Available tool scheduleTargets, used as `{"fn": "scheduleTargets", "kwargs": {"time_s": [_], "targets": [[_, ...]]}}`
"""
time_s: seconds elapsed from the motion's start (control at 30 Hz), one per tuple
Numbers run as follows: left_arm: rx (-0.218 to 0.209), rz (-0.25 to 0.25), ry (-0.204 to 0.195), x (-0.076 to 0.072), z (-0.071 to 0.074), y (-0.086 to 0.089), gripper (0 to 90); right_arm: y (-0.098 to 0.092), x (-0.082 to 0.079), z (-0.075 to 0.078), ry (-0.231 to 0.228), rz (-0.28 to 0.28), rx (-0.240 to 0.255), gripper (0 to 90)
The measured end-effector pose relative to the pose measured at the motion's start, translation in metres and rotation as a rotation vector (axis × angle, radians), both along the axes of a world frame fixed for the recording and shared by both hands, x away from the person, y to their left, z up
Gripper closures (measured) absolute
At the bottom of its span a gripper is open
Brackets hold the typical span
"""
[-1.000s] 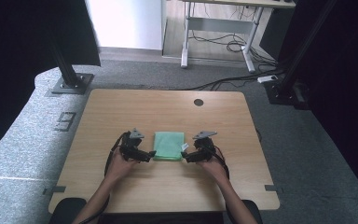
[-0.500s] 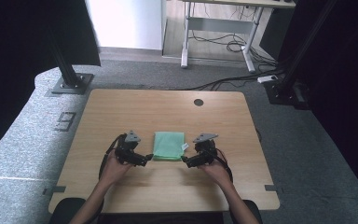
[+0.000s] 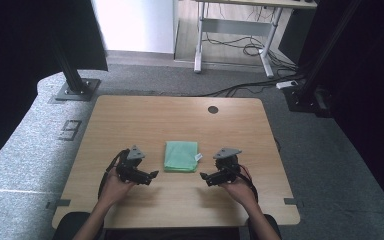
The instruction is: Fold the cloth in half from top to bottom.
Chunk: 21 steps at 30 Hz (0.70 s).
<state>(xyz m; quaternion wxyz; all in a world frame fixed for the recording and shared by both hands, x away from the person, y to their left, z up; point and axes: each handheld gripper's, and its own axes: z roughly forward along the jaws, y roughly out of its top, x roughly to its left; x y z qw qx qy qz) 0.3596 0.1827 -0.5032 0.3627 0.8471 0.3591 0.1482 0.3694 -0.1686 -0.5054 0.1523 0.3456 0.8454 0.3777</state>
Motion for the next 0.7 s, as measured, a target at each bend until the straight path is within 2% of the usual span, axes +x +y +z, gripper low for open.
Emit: {"fn": "scheduleTargets", "kwargs": {"time_s": [0.3,0.43,0.63,0.7], "targets": [[0.032,0.015,0.031,-0.013,-0.018,0.014,0.0,-0.015,-0.009,-0.012,0.014,-0.031,0.006,0.0],[0.05,0.024,0.05,-0.012,-0.029,0.014,0.0,-0.02,-0.009,-0.022,0.032,-0.051,0.005,0.0],[0.095,0.023,0.065,-0.01,-0.042,0.01,0.0,-0.024,-0.007,-0.037,0.05,-0.062,-0.026,0.0],[0.082,0.02,0.069,-0.009,-0.044,0.01,0.0,-0.025,-0.007,-0.041,0.056,-0.063,-0.028,0.0]]}}
